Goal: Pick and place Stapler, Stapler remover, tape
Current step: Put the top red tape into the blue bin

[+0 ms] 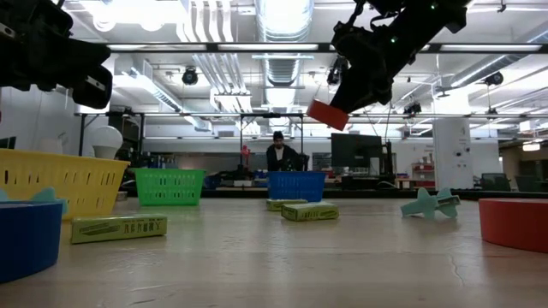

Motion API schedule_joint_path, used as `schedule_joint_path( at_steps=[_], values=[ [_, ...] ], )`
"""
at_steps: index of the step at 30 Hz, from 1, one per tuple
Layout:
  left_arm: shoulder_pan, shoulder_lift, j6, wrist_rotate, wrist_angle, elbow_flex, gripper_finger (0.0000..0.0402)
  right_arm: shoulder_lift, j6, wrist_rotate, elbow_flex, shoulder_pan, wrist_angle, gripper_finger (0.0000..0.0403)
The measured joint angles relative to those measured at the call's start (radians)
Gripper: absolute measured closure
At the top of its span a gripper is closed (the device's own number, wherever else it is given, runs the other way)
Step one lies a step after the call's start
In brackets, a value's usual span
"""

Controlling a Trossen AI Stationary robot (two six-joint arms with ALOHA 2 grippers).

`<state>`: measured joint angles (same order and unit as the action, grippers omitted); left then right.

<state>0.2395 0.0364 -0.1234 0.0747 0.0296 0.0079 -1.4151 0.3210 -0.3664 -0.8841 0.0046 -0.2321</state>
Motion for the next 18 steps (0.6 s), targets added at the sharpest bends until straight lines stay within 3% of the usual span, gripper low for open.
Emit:
schedule_joint_path(
  at_steps=[10, 18],
  values=[
    [0.000, 0.000, 0.000, -0.002, 0.000, 0.000, 0.0387, -0.001, -0.009, 0.003, -0.016, -0.041, 0.004, 0.0355],
    [0.000, 0.000, 0.000, -0.002, 0.000, 0.000, 0.0387, -0.001, -0.092, 0.052, -0.099, -0.158, 0.009, 0.0357]
  ],
)
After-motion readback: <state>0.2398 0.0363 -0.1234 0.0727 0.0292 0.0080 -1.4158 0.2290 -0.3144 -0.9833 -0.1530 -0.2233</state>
